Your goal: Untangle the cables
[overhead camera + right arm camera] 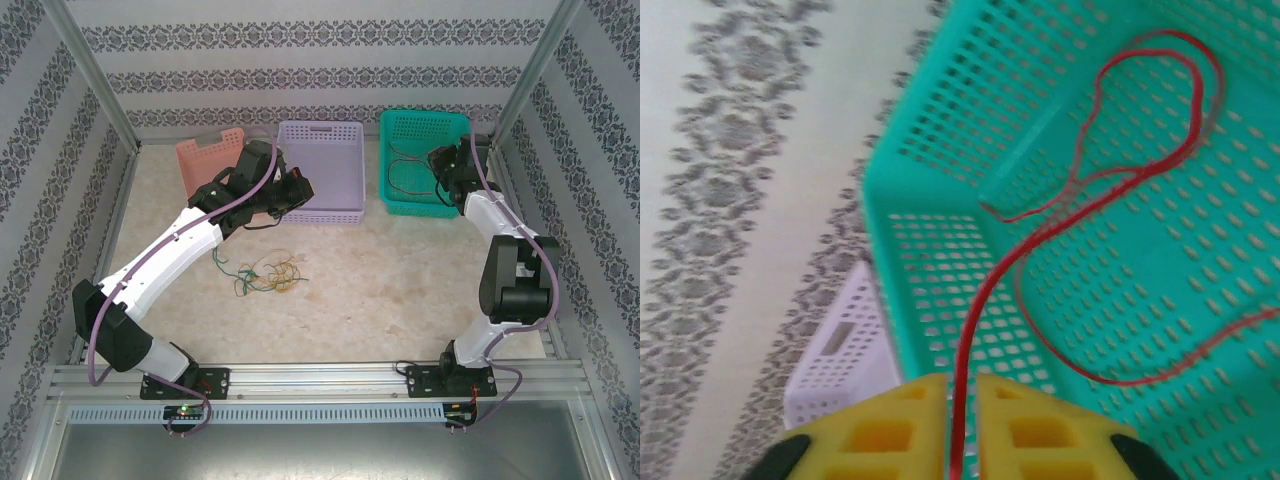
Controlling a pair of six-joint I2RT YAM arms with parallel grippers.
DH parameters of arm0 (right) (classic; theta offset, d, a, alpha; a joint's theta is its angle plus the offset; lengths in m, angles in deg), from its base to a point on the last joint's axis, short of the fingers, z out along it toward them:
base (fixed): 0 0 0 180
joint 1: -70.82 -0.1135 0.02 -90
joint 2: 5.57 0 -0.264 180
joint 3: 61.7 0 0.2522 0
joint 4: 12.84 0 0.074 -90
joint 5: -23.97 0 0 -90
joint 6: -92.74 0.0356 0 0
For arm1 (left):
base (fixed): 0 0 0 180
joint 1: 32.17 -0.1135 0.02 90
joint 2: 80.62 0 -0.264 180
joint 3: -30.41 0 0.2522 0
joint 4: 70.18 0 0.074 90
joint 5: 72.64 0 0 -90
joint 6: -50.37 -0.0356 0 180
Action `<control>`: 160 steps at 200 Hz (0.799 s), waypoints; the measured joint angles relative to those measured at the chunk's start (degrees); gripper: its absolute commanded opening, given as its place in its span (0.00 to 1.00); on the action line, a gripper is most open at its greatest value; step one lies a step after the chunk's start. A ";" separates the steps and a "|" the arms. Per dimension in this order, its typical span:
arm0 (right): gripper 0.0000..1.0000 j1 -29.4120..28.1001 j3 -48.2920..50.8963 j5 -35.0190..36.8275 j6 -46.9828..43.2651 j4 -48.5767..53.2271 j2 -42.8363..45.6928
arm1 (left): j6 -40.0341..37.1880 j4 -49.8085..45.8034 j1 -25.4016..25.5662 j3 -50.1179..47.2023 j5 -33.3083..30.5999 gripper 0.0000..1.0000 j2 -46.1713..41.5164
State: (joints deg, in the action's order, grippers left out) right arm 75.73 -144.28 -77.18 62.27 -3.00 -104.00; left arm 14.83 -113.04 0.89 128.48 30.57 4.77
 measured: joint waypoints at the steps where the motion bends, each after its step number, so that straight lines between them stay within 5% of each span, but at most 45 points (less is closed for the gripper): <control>1: 0.40 0.02 0.04 -0.04 0.11 0.09 -0.04 | 0.00 0.02 0.00 0.00 0.00 0.00 0.00; 28: 0.57 0.59 0.09 -1.01 1.05 6.49 -1.25 | 0.07 0.02 0.00 0.00 0.02 0.00 0.02; 63: 0.65 0.63 -4.90 -3.48 1.90 15.58 -1.27 | 0.37 0.02 0.00 0.00 0.07 0.00 0.02; 90: 0.65 0.98 -11.19 -4.79 1.55 20.13 -1.03 | 0.63 -0.02 0.00 -0.02 -0.04 0.01 0.02; 132: 0.57 0.92 -16.06 -3.74 -3.52 26.01 5.01 | 1.86 -1.38 -0.09 -1.07 -1.64 0.26 0.02; 160: 0.49 -1.95 -13.66 -1.75 -9.29 26.43 12.68 | 4.39 -7.10 -1.49 -2.78 -4.48 0.34 -1.01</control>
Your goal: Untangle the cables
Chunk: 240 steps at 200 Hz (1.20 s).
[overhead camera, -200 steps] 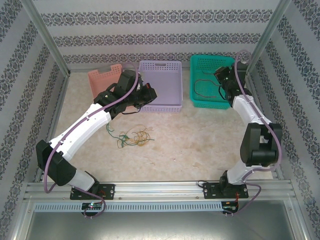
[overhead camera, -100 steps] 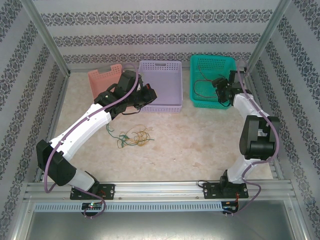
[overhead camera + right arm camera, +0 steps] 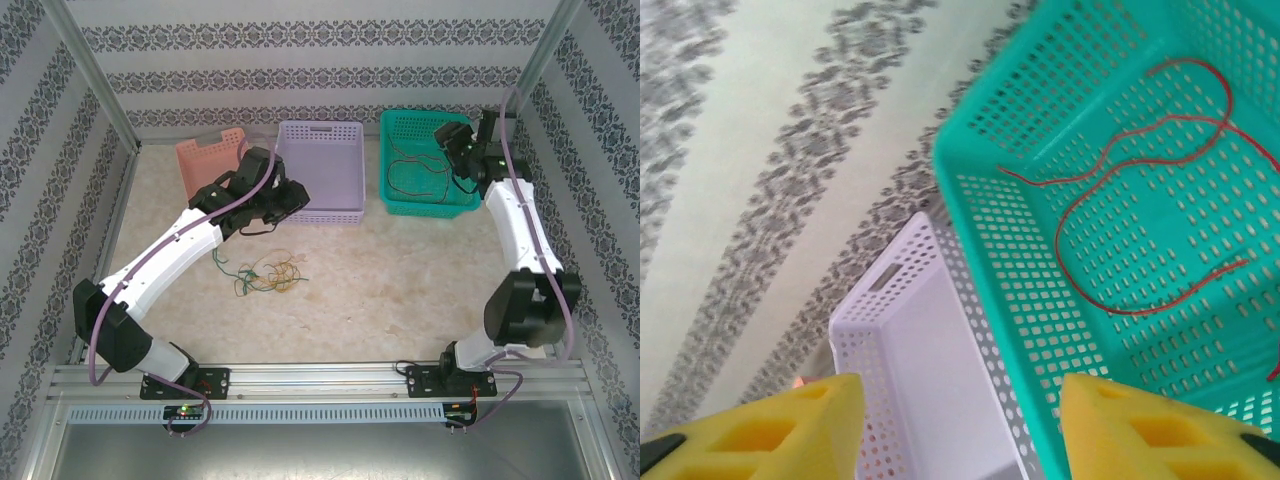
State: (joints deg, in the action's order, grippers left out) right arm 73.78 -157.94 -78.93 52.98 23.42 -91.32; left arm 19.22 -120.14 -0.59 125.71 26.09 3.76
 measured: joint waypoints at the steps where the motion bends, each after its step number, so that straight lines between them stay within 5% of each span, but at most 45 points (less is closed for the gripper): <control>1: 0.48 -0.33 0.22 0.07 -0.26 0.00 0.35 | 0.11 -0.22 -0.24 -0.31 -0.07 0.34 -0.22; 51: 0.46 -28.96 20.22 1.68 -13.33 -4.13 13.42 | 4.72 -7.58 -9.77 -15.39 -0.48 0.47 -8.85; 92: 0.48 -47.43 28.63 -2.25 -18.27 -6.78 6.05 | 8.31 -7.82 -12.44 -27.71 2.05 0.48 -10.38; 156: 0.47 -50.60 21.11 -4.52 -24.39 -8.26 -13.57 | 11.58 -0.42 -12.46 -31.30 6.05 0.45 -3.91; 240: 0.55 -49.94 14.21 -3.54 -46.34 -6.58 -19.76 | 12.02 -2.21 -12.07 -31.87 4.94 0.53 -5.84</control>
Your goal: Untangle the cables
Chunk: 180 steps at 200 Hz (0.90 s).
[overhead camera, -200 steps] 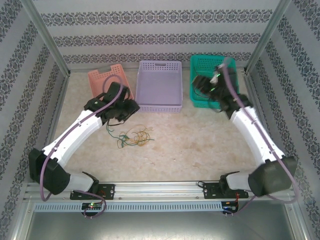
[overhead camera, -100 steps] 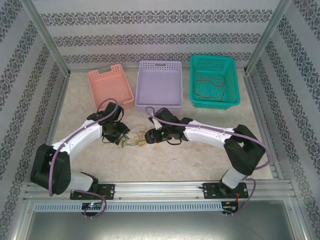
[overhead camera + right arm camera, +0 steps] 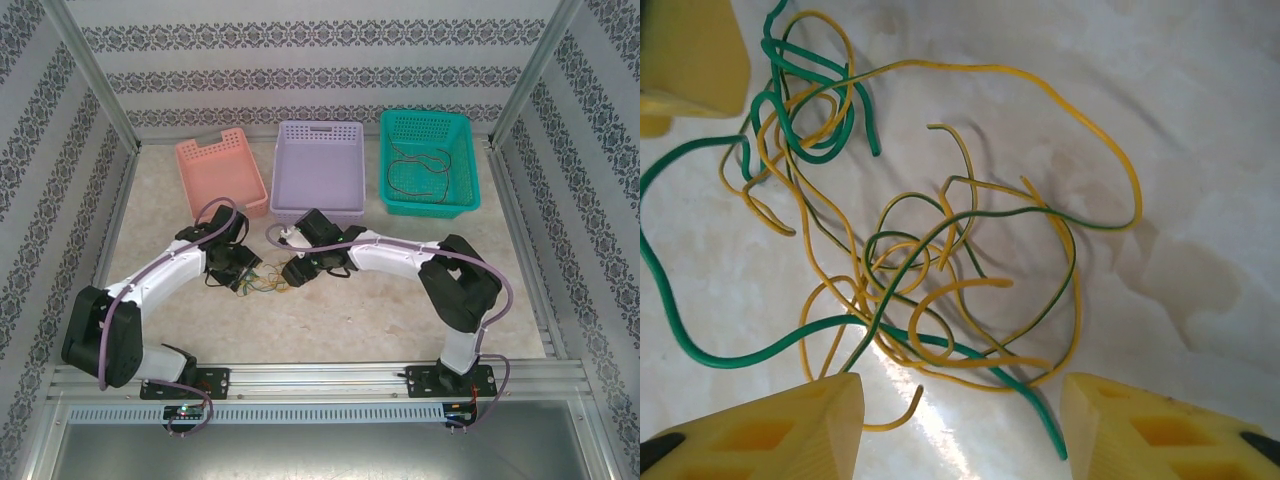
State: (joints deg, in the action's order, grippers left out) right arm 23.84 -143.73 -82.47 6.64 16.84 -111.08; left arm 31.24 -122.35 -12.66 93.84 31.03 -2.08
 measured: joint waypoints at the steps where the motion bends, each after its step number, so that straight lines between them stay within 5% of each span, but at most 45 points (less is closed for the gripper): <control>1: 0.55 0.02 -0.09 0.00 -0.20 0.09 -0.07 | 0.00 -0.02 0.00 -0.02 -0.02 0.53 -0.04; 29: 0.48 0.74 -3.32 -0.59 -4.66 1.40 -3.23 | 0.42 -0.13 0.00 -1.01 -0.22 0.54 -0.55; 53: 0.29 1.05 -4.02 -1.27 -6.62 2.32 -3.93 | 1.22 0.68 0.04 -1.79 -0.17 0.52 0.66; 104: 0.00 1.46 -4.00 -3.06 -6.60 2.69 -3.93 | 2.01 4.70 0.92 -1.79 -0.31 0.33 6.47; 142: 0.00 2.21 -3.15 -3.56 -4.98 2.51 -3.19 | 1.99 5.62 1.44 -1.77 -2.43 0.06 7.30; 180: 0.00 5.44 3.13 -2.71 -1.20 2.62 5.81 | 1.25 3.82 1.46 -1.79 -7.61 0.00 4.15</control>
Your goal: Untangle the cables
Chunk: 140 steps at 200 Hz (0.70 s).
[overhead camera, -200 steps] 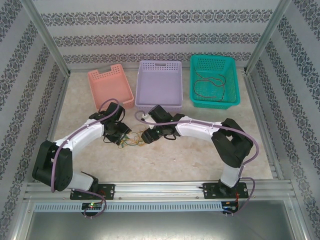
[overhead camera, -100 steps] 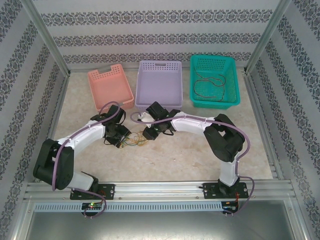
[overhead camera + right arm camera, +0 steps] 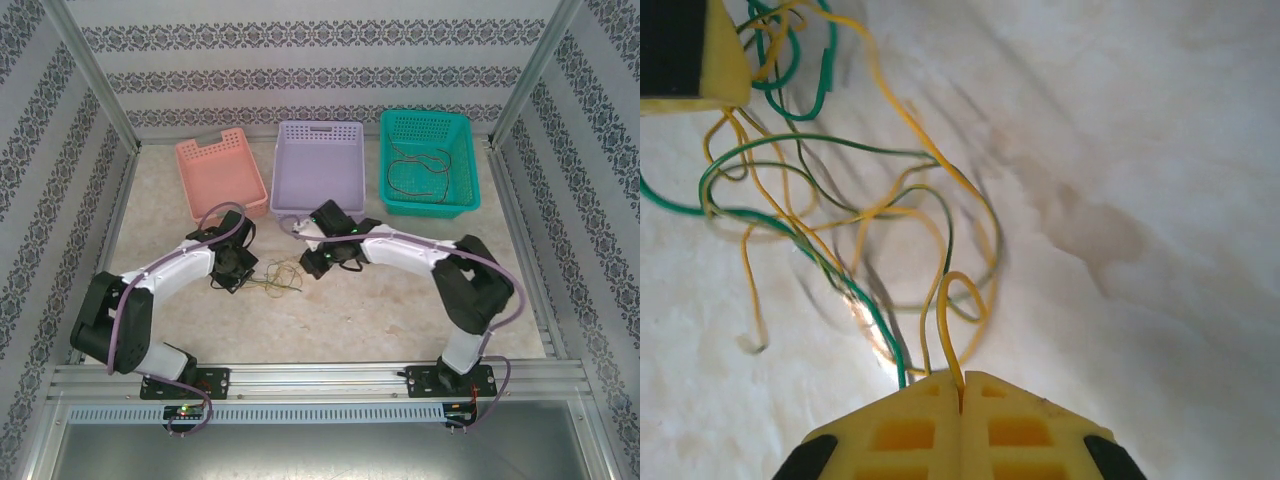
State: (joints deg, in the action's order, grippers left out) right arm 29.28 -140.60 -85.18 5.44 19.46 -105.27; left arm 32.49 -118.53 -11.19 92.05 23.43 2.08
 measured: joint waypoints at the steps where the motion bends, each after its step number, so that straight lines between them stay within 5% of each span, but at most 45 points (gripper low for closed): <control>1: 0.00 0.17 0.22 0.02 0.07 0.04 0.48 | -0.04 -0.07 0.00 0.00 -0.20 0.00 -0.17; 85: 0.00 20.48 7.67 6.91 12.20 1.73 31.89 | -0.07 -1.27 0.02 -1.60 -4.24 0.00 -3.67; 140: 0.00 26.38 2.38 12.48 16.61 5.35 37.79 | -0.07 -1.27 0.04 -1.60 -4.70 0.00 -3.52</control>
State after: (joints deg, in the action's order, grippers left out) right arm 55.66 -138.22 -72.70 22.05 24.82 -67.48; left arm 32.42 -119.79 -11.15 90.45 18.73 -1.44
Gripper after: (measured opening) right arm 0.054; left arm 0.058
